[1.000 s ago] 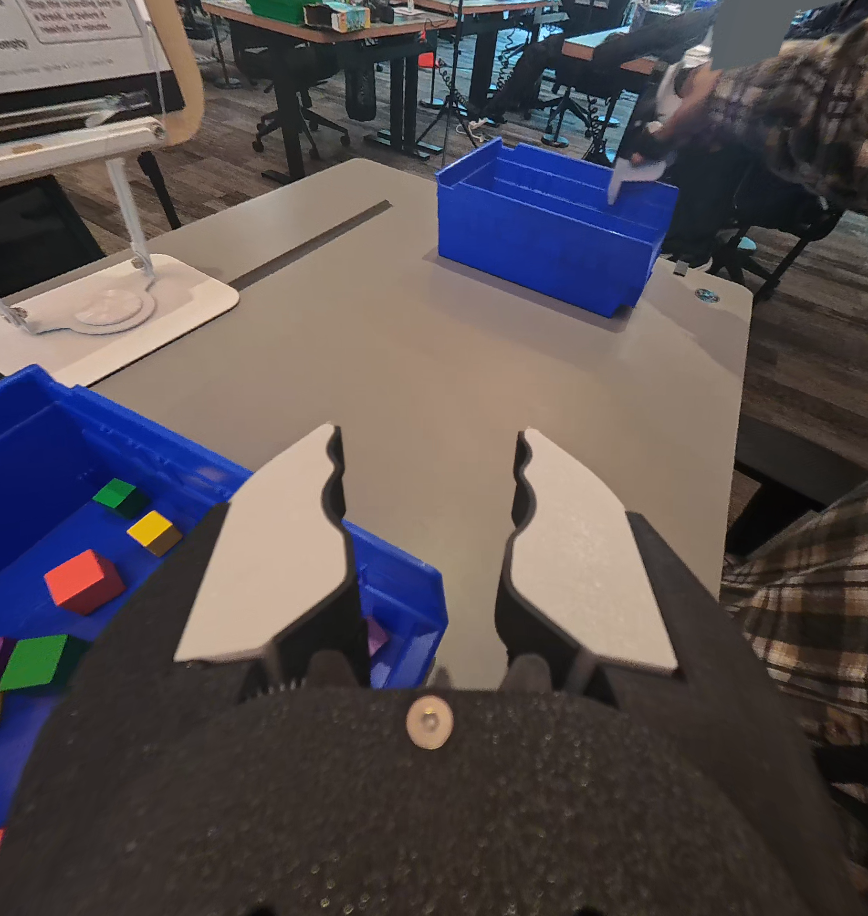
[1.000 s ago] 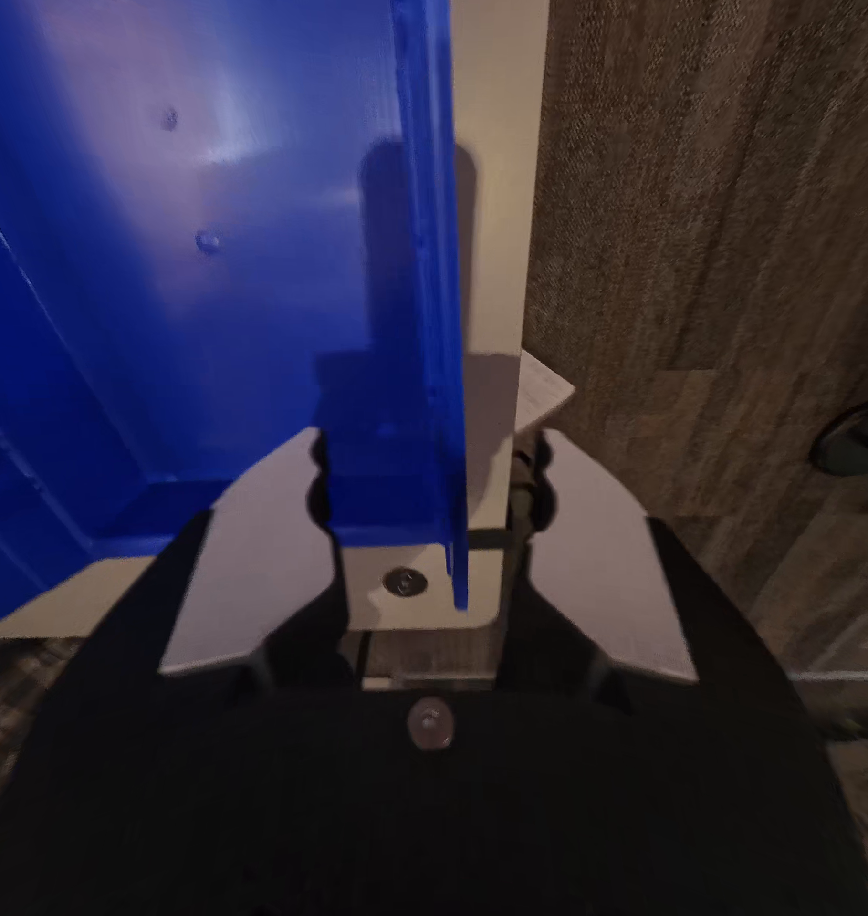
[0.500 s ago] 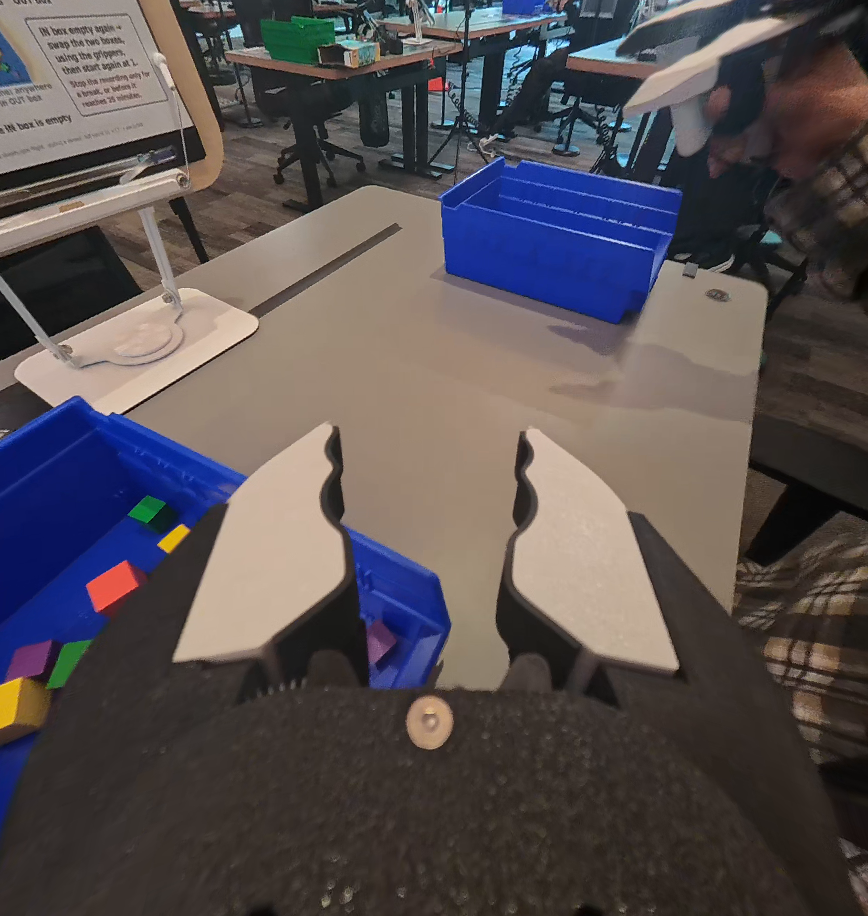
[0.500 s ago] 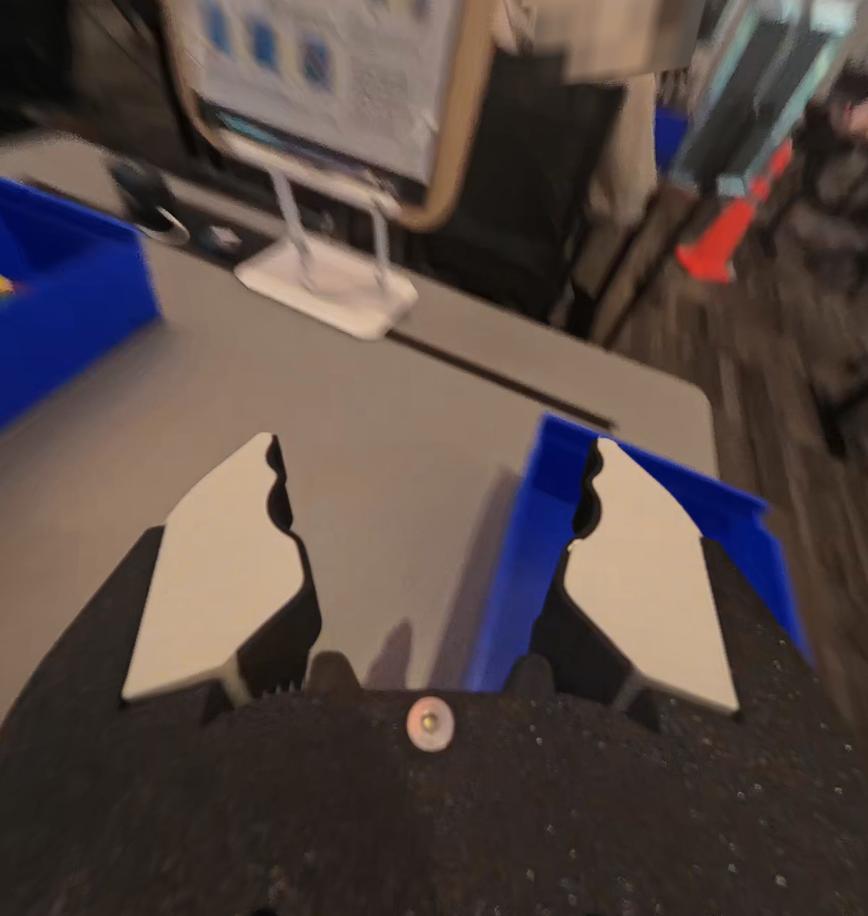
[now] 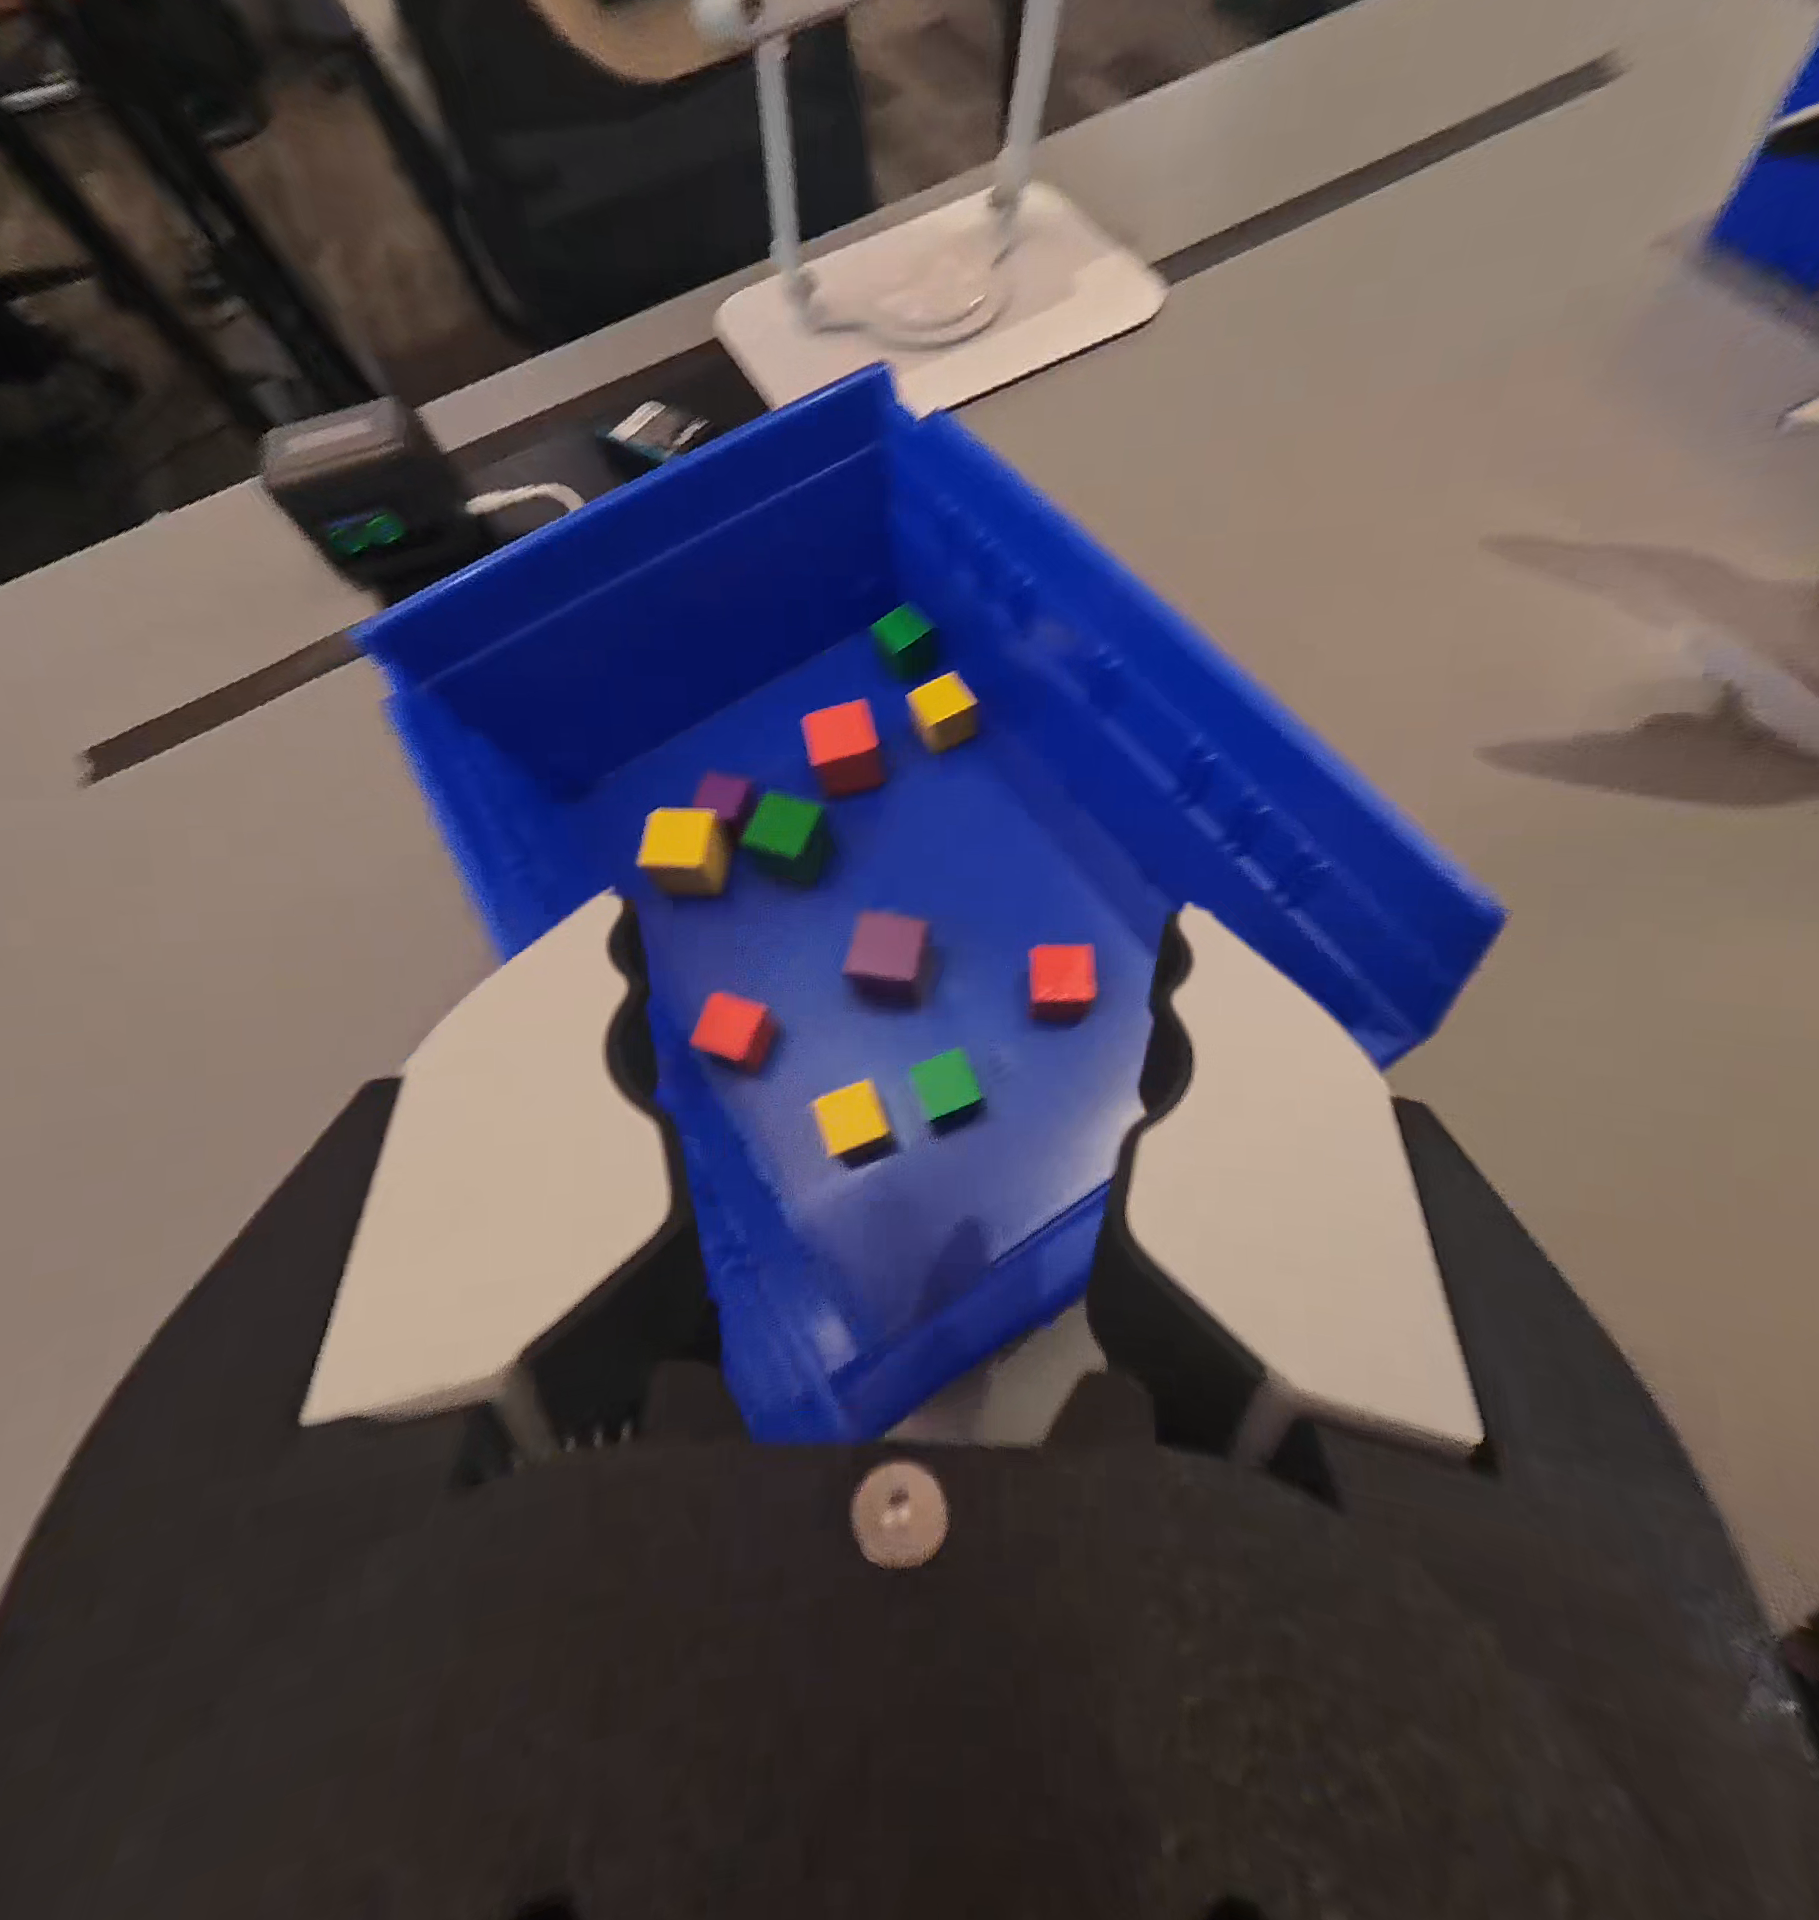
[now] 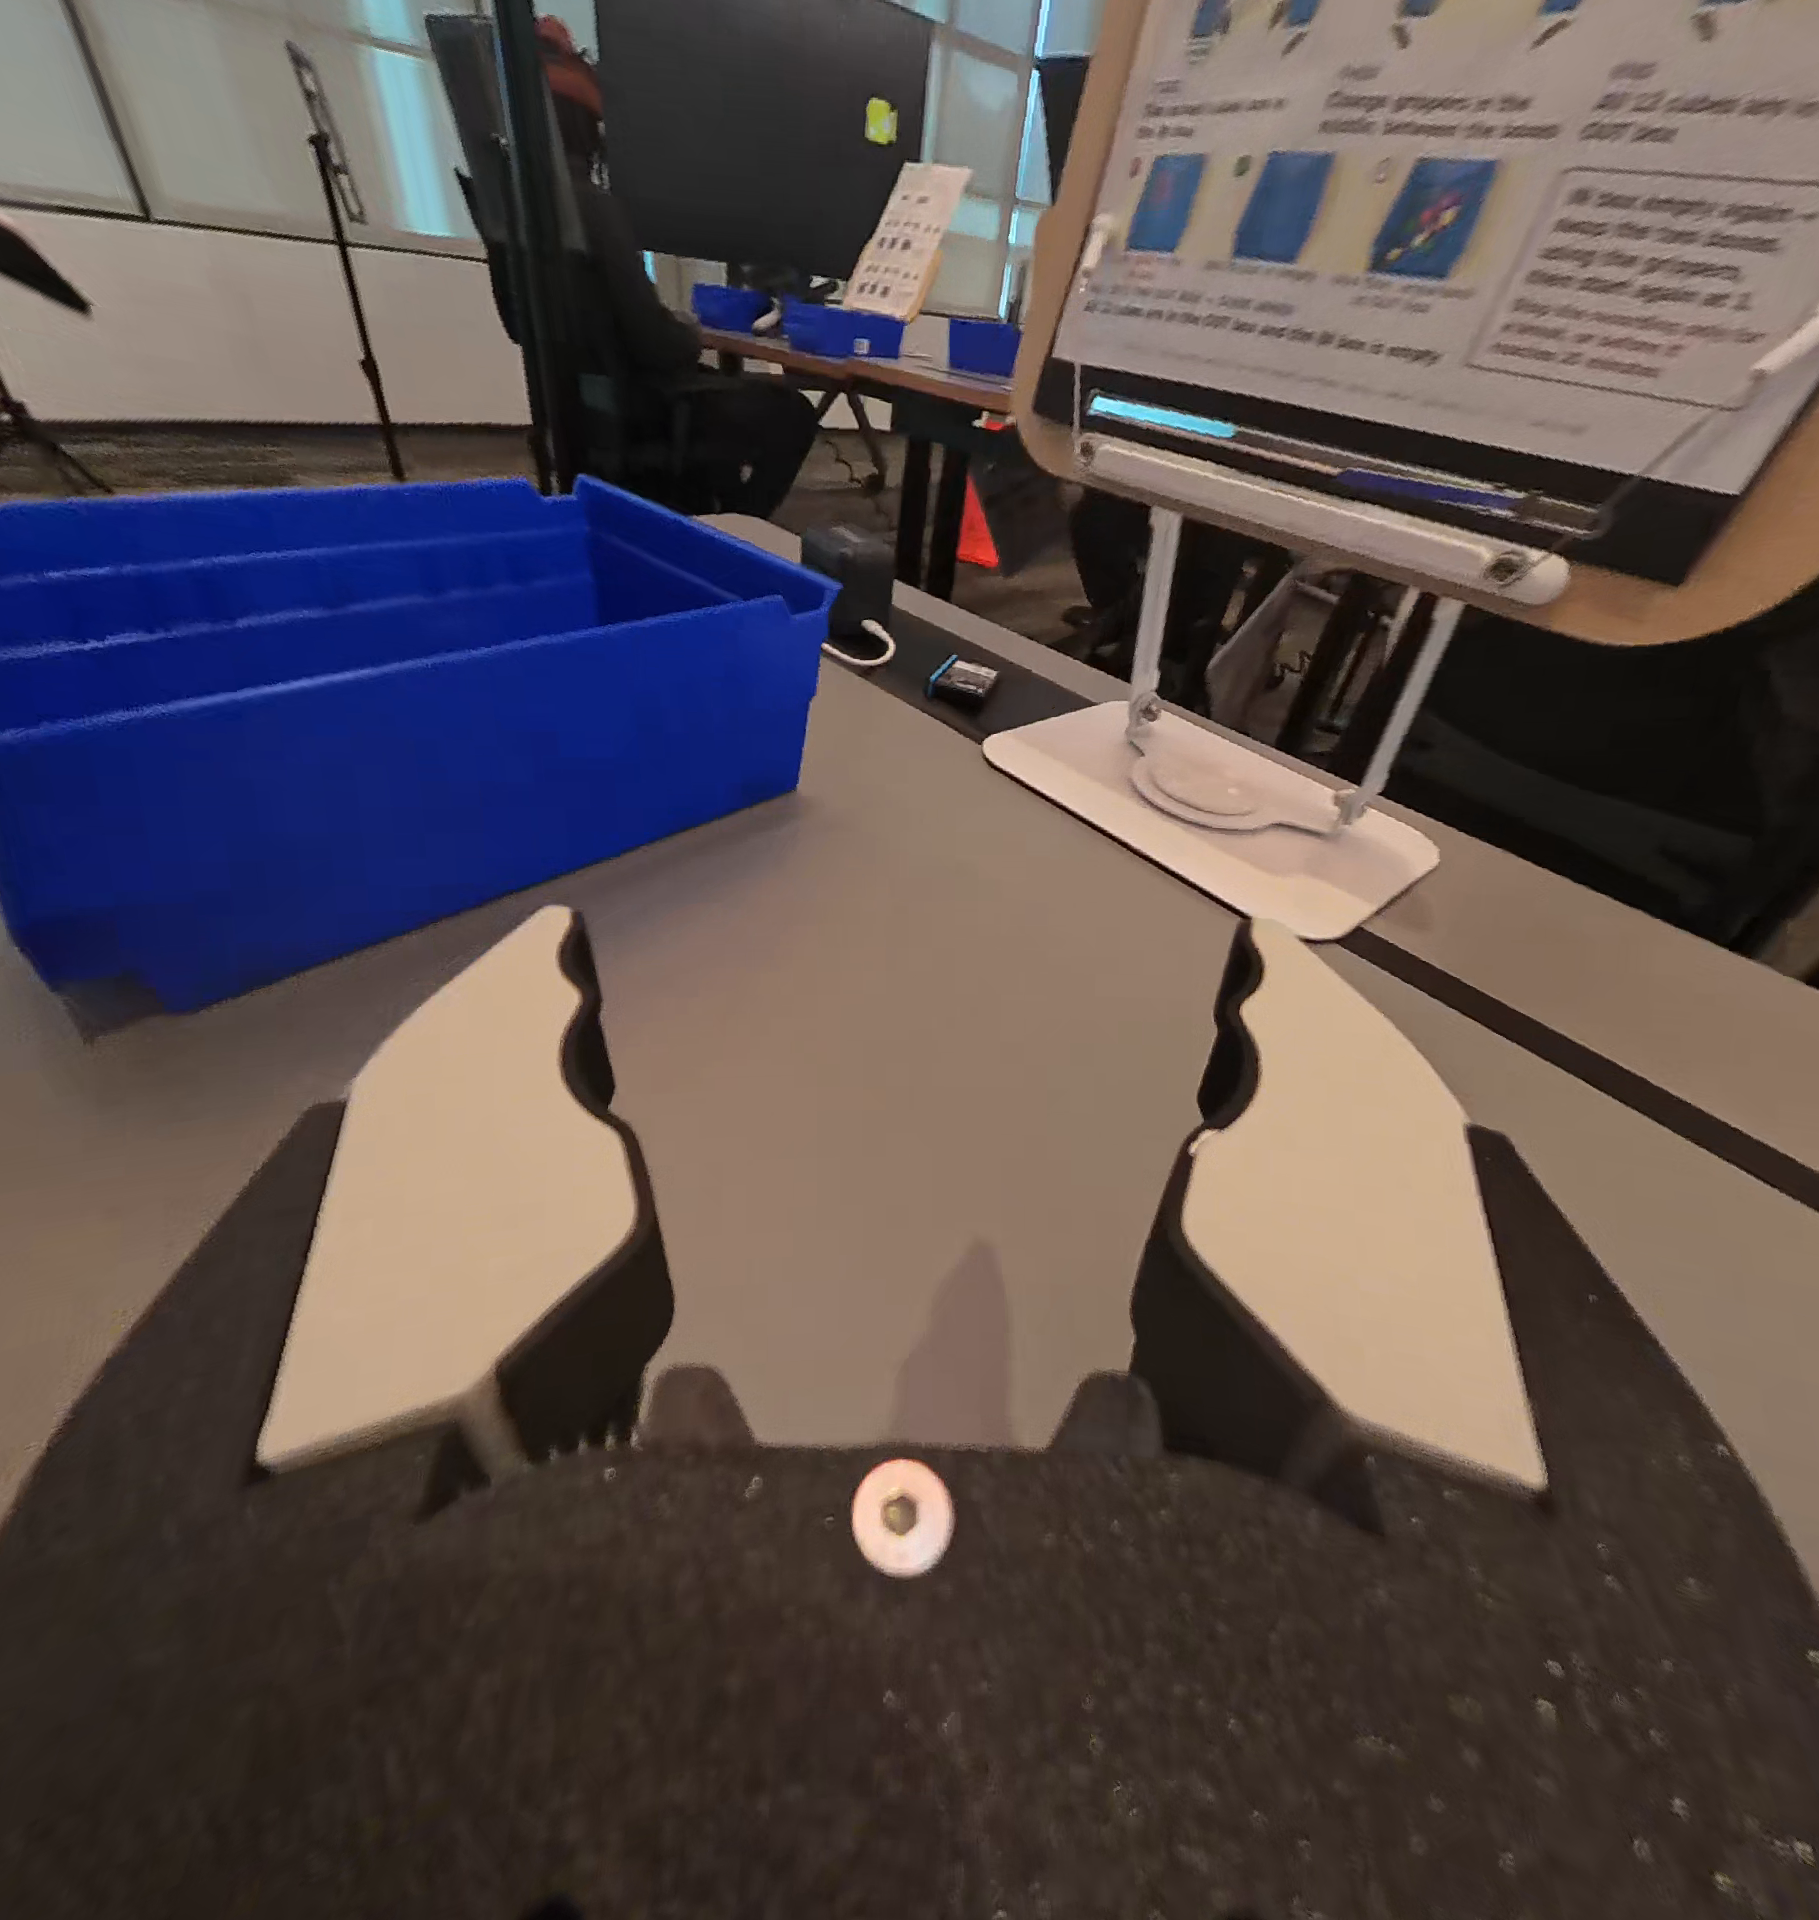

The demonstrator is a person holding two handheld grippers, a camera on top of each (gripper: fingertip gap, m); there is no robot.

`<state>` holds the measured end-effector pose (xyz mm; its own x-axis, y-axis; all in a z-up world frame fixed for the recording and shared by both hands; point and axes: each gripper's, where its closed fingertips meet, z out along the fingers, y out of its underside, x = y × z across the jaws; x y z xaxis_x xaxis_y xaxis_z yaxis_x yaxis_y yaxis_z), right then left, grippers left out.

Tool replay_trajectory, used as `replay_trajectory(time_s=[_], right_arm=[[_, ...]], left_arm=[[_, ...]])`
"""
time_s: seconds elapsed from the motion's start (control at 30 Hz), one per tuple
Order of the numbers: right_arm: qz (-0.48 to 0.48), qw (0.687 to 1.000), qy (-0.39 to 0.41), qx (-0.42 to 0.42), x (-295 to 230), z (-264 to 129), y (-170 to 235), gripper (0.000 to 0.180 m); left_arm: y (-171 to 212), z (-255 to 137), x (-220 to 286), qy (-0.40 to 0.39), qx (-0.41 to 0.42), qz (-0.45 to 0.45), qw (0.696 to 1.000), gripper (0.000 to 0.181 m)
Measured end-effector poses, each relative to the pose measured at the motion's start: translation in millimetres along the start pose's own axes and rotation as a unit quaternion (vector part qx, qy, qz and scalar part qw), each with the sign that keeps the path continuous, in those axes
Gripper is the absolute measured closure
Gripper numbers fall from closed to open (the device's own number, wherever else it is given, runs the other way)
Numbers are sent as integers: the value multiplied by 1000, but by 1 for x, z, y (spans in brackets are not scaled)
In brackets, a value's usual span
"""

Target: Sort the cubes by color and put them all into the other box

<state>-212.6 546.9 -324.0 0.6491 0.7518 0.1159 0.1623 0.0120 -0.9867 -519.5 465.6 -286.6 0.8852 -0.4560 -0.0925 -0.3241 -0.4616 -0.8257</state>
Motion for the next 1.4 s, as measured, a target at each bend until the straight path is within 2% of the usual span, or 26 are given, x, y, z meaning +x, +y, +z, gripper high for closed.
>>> replay_trajectory(time_s=[0.23,0.4,0.5,0.6,0.73,0.8,0.9,1.1,1.4], right_arm=[[67,995,-50,55,-19,-15,2,73],[70,995,-61,46,-21,-16,1,78],[50,996,-74,31,-26,-15,7,92],[44,996,-78,24,-29,-14,8,93],[40,996,-77,29,-30,-16,3,96],[37,996,-74,32,-29,-17,1,98],[41,996,-72,30,-27,-18,2,99],[47,996,-74,20,-25,-16,7,102],[39,995,-94,9,-37,-14,9,109]], left_arm=[[29,-12,-55,-93,-79,-30,992,77],[58,4,-69,-82,-123,-100,984,78],[72,19,-63,-43,-152,-122,980,87],[84,28,-68,-37,-189,-133,972,98],[98,31,-74,-26,-235,-143,961,139],[101,33,-69,16,-250,-162,954,165],[105,36,-74,37,-267,-199,942,171],[115,27,-112,11,-276,-240,931,175],[161,-32,-177,-46,-280,-280,917,176]])
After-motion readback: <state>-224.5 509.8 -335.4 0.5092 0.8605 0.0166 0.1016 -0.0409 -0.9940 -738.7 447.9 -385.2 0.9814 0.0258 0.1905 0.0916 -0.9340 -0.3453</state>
